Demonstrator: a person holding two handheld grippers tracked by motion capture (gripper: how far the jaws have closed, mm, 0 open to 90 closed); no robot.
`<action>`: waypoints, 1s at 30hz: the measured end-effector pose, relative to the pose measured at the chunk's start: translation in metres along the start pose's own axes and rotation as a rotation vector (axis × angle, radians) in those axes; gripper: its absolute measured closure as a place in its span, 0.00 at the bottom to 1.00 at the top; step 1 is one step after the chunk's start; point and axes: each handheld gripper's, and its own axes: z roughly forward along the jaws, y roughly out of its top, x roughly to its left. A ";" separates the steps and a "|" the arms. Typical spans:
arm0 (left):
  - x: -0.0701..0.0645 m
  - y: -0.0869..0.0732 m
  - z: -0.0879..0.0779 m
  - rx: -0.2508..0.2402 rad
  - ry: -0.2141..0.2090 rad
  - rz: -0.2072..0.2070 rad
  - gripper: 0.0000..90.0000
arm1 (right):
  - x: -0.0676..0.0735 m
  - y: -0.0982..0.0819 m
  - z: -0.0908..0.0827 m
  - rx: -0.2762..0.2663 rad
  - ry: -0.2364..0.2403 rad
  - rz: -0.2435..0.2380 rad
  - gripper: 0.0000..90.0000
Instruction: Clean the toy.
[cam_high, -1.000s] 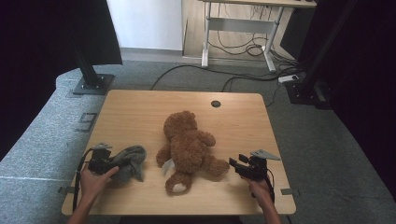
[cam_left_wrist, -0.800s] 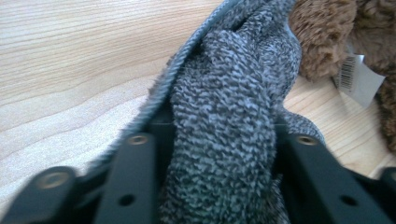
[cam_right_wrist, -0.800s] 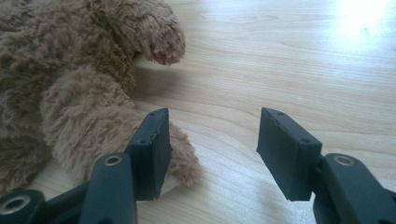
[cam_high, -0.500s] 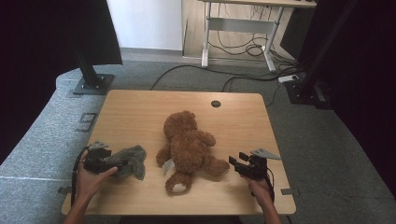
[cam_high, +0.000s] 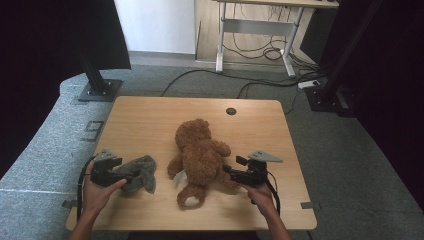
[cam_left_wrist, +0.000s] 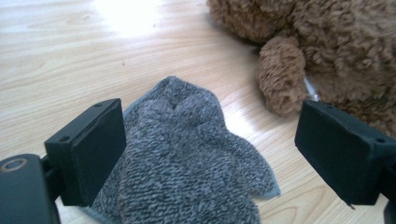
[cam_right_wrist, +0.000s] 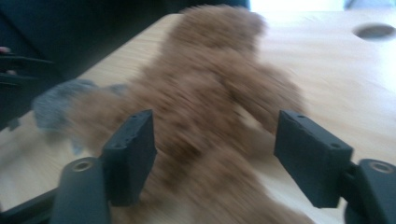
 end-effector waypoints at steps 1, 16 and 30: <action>0.000 0.000 0.001 0.001 0.001 0.000 0.11 | 0.008 0.005 0.004 0.004 0.011 -0.013 0.29; -0.002 -0.002 0.005 0.013 -0.001 0.004 0.13 | 0.058 0.016 0.086 0.180 -0.059 -0.176 0.22; -0.004 -0.002 0.005 0.015 -0.006 0.006 0.15 | 0.024 0.005 0.081 0.178 -0.228 -0.058 0.37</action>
